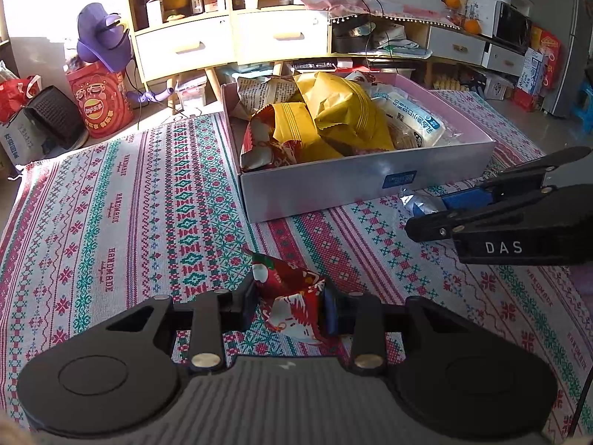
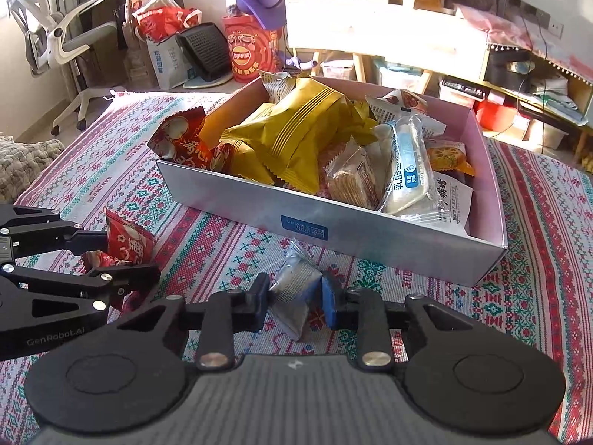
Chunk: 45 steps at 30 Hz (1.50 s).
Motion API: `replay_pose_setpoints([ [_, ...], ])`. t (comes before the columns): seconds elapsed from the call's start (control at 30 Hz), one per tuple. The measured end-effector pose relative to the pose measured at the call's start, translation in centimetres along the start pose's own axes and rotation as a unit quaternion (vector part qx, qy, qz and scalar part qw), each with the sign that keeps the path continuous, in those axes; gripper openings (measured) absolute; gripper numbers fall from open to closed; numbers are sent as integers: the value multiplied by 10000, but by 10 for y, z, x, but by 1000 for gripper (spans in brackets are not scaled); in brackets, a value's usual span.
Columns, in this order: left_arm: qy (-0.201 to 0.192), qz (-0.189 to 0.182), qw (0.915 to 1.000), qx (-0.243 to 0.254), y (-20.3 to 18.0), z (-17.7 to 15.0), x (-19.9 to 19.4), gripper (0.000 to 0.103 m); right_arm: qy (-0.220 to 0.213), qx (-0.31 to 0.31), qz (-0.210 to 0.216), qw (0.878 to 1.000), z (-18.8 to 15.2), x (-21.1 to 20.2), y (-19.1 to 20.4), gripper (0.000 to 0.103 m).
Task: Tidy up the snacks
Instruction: 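Lower the red wrapper and silver packet into the box with both tools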
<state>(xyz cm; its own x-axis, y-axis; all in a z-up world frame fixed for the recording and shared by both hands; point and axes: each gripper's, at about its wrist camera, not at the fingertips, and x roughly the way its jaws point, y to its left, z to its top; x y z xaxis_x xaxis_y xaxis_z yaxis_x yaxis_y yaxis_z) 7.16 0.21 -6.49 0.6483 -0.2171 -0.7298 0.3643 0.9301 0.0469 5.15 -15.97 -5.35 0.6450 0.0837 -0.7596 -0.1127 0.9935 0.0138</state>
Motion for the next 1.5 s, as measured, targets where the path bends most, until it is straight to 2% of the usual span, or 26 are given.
replay_pose_setpoints([
  [0.33,117,-63,9999,33,-5,-3,-11,41,65,131,99,9998,0,-12,-4,22],
  [0.53,47,-141,9999,-3,-10,4,-22,41,93,360,226,9991,2,-28,-15,22],
  [0.83,-385,-297,9988,-105,-25,37,-38,41,-405,834,209,9955,21,-54,-44,22],
  [1.1,-758,-78,9966,-321,-15,79,-35,41,-761,1368,58,9877,36,-44,-79,23],
  [1.3,-542,194,9976,-373,-1,107,-5,41,-786,1678,118,9826,42,-27,-98,23],
  [1.5,-64,360,9989,-280,8,122,28,41,-718,1880,254,9792,41,-14,-106,23],
])
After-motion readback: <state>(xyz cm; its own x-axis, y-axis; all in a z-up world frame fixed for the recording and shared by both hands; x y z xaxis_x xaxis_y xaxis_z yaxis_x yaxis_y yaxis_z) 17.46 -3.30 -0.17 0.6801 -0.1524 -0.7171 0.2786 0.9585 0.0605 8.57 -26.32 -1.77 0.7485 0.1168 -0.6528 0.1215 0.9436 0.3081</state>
